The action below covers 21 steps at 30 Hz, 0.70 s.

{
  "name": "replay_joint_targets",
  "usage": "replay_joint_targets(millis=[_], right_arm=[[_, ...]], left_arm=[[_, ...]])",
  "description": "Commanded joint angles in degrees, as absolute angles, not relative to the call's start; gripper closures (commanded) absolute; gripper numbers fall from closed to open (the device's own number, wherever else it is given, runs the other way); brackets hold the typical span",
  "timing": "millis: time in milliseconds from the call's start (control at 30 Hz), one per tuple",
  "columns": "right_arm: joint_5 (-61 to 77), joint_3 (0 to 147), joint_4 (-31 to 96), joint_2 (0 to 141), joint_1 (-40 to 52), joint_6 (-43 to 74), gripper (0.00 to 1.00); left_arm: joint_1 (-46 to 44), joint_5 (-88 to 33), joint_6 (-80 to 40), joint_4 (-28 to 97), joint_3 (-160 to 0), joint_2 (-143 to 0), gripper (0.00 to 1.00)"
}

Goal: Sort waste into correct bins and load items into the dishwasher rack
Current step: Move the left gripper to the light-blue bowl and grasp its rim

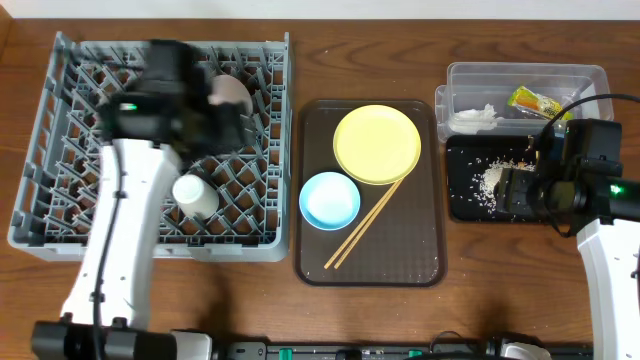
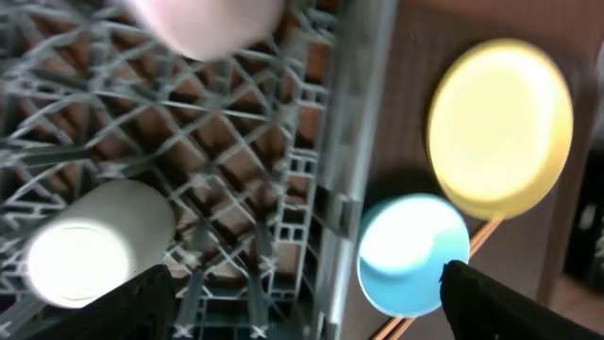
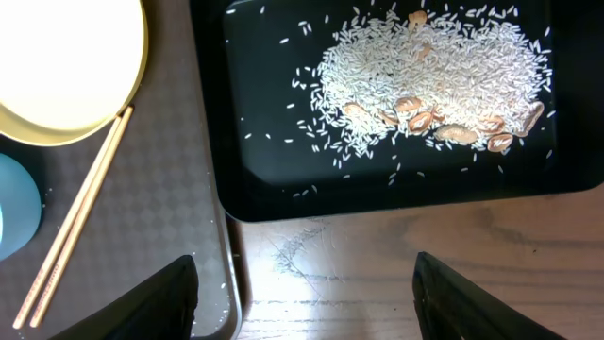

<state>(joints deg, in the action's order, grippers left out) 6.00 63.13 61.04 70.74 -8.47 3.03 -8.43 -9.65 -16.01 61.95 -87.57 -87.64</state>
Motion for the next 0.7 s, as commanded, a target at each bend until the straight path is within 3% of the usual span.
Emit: replay_joint_targets(millis=[0,300,567,667], right_arm=[[6.3,63.7,61.1,70.2,-8.7,3.4,0.27],[6.3,63.7,61.1,70.2,-8.7,3.4,0.26],[6.3,63.7,61.1,70.2,-8.7,3.4,0.26],[6.3,63.7,61.1,70.2,-8.7,3.4,0.25]], left_arm=[[-15.8,-2.9,-15.0,62.0,-86.0,-86.8,0.04],[-32.4,-2.9,-15.0,56.5,-80.7,-88.8,0.02],[-40.8,-2.9,-14.5,50.3,-76.5,-95.3,0.02],[-43.2,-2.8,-13.6,48.7,-76.4,-99.2,0.07]])
